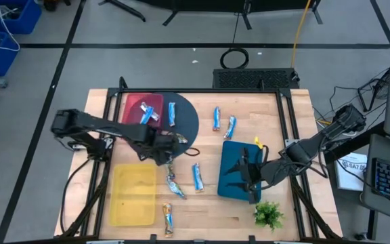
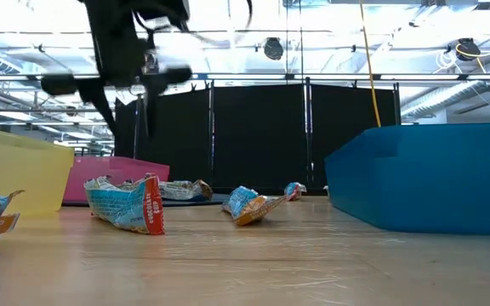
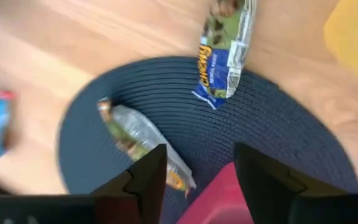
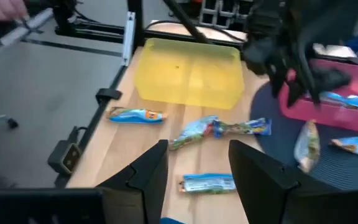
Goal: Pick and place Granola Bars by type
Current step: Put the blue granola bar into the red bin
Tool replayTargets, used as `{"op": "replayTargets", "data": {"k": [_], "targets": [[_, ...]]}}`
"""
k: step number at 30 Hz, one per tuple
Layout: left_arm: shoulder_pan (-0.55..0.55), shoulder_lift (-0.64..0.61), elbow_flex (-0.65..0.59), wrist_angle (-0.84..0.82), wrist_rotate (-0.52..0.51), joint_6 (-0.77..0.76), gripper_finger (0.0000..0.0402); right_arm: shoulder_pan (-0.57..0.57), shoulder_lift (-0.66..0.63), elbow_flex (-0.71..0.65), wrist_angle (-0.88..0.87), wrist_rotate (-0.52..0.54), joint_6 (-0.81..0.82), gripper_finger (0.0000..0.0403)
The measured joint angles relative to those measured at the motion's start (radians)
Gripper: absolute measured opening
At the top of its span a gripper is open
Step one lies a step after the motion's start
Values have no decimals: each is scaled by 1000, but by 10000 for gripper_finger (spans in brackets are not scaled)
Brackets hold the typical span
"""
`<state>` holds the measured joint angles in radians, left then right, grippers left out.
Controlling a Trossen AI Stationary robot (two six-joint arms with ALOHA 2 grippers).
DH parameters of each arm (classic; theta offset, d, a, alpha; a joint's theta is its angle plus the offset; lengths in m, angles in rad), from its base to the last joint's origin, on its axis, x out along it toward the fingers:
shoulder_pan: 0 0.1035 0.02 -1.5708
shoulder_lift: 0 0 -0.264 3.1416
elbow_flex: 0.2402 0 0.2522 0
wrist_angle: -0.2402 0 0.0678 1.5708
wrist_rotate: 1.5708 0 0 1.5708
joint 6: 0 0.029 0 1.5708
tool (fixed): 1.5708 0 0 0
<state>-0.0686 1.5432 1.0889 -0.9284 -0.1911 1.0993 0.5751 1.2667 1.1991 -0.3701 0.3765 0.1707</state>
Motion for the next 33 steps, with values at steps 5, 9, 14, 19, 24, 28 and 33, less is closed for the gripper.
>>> {"op": "replayTargets", "data": {"k": [5,9,14,19,24,28,33], "targets": [[11,103,0,28,7,-20,246,4,0,-30,25,-16,43,160],[-19,134,0,73,14,1,262,15,0,-41,23,-16,51,160],[-44,144,0,61,86,-37,259,18,1,-48,22,-17,53,160],[-65,156,1,82,123,-38,241,22,1,-48,22,-17,46,160],[-80,215,0,111,146,-55,236,21,1,-48,22,-16,46,160],[-92,265,1,149,143,-56,238,22,1,-48,25,-17,45,160],[-95,283,9,183,92,-87,195,22,1,-48,37,-17,50,160]]}}
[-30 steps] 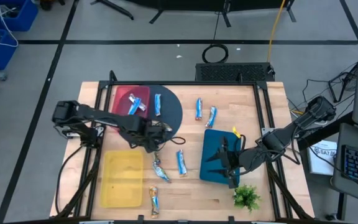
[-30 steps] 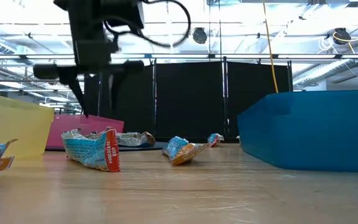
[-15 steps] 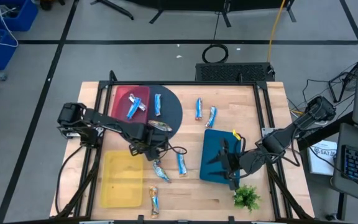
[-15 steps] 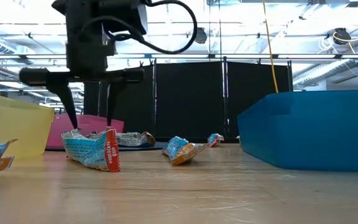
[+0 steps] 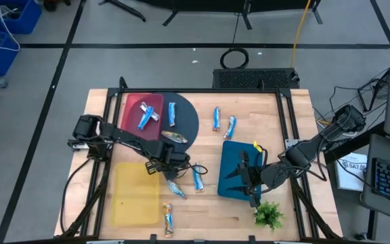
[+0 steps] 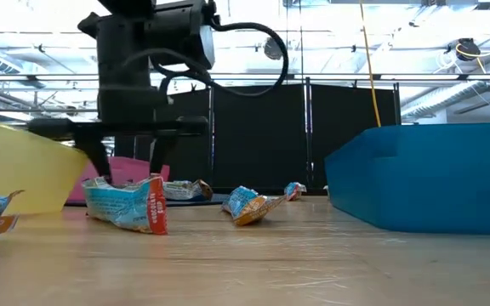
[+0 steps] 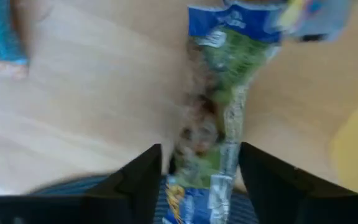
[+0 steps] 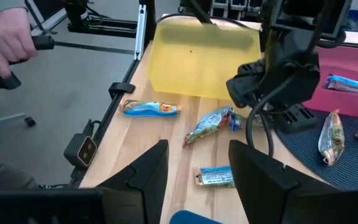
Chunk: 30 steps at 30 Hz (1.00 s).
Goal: Pick and place Granola Bars by type
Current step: Put the blue granola bar into the red bin
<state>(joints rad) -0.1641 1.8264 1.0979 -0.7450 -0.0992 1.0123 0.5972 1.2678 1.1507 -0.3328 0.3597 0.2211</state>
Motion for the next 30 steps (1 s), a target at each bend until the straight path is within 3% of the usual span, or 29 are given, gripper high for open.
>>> {"op": "replayTargets", "data": {"k": [5,12,16,24,30], "targets": [[-1,-6,57,-22,-32,-40,44,0,0,0,28,0,-1,160],[-1,-30,128,-25,-111,-4,45,0,0,0,62,2,-13,160],[1,-44,196,-123,-135,-4,32,0,0,0,76,2,-20,160],[145,-162,302,-223,-297,-601,29,0,1,0,84,1,30,160],[412,-264,286,-278,-354,-1044,27,0,0,0,138,2,32,160]]}}
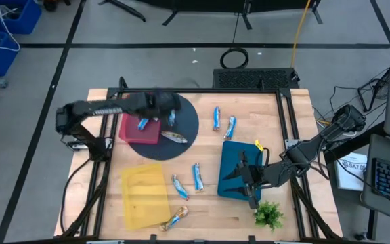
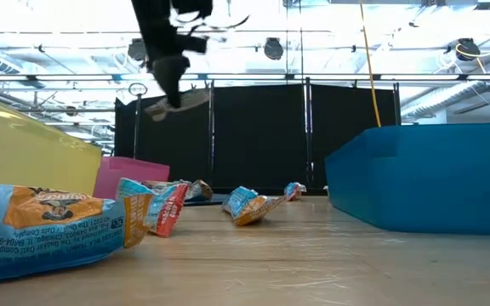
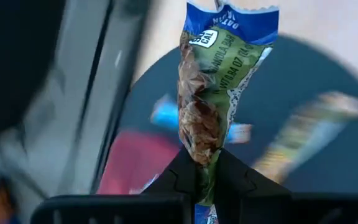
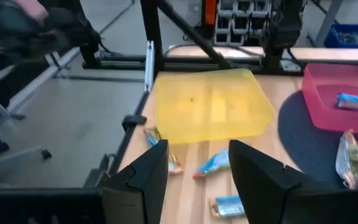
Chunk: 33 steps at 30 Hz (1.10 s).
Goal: Pick and place Granola Bars by type
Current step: Put the blue granola bar into the red bin, then put the yellow granola bar into the yellow bin
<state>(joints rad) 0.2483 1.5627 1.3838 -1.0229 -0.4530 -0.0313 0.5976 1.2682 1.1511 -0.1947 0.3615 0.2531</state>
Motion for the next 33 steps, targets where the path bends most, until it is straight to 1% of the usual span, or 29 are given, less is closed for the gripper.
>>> {"op": "replayTargets", "data": {"k": [1,4,8,11,15,19,21,23,25,28,29,31,33], "targets": [[44,-8,-9,-3,4,-62,27,0,0,0,13,2,0,160],[170,-21,-59,4,72,-202,27,0,0,0,28,36,3,160],[285,-24,-156,43,101,-355,26,-2,0,0,35,112,-4,160],[330,-23,-238,69,119,-418,26,-3,-1,0,34,136,0,160],[356,-23,-340,193,227,-482,25,-3,-1,0,35,139,0,160],[351,-23,-402,210,227,-597,27,-10,-2,0,37,140,22,160],[360,-23,-417,211,236,-628,51,-10,-5,0,35,138,34,160],[373,-25,-423,209,272,-630,89,-10,-6,0,37,137,41,160],[384,-26,-422,205,348,-652,127,-9,-9,0,33,136,38,160],[396,-26,-395,205,495,-764,176,-7,-11,0,34,136,27,160],[397,-26,-379,206,528,-788,188,-7,-12,0,33,136,20,160],[385,-26,-338,206,551,-812,207,-8,-13,0,29,136,10,160],[367,-26,-286,207,533,-816,219,-12,-14,0,30,133,-5,160]]}}
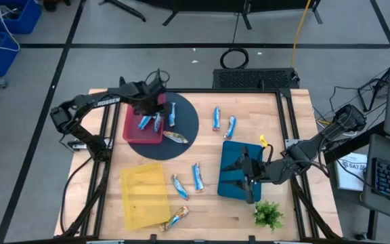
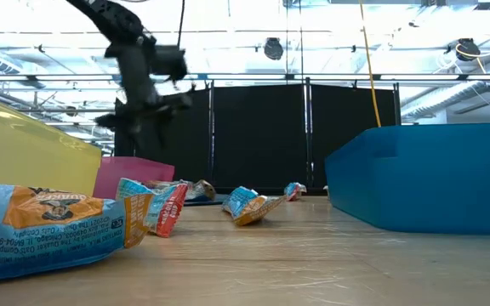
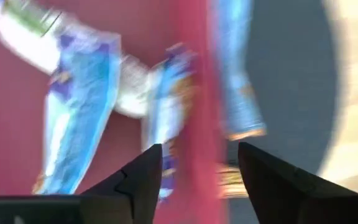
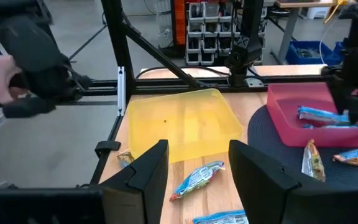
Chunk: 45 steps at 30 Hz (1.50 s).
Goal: Pick and place Granola Bars by type
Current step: Put the yellow granola bar into the yellow bin
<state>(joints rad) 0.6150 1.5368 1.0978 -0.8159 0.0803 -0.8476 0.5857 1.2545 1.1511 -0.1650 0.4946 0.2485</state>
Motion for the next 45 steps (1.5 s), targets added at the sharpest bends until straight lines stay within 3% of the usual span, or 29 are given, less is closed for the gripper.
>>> {"op": "replayTargets", "data": {"k": [6,9,16,24,29,33,45], "targets": [[-29,0,175,12,-116,-4,233,-2,-1,0,0,-29,-2,160],[-51,-1,221,100,-126,-53,234,-1,-1,0,0,-53,-7,160],[-69,30,222,163,-123,-150,213,-2,-1,0,14,-54,-53,160],[-137,151,220,118,-124,-105,156,-2,-1,0,18,-54,-67,160],[-152,208,220,116,-106,-102,144,-1,-1,0,18,-55,-59,160],[-151,233,220,110,-110,-112,158,-1,-1,0,17,-55,-54,160],[-128,247,220,-5,-258,-127,220,13,-1,0,17,-106,-52,160]]}}
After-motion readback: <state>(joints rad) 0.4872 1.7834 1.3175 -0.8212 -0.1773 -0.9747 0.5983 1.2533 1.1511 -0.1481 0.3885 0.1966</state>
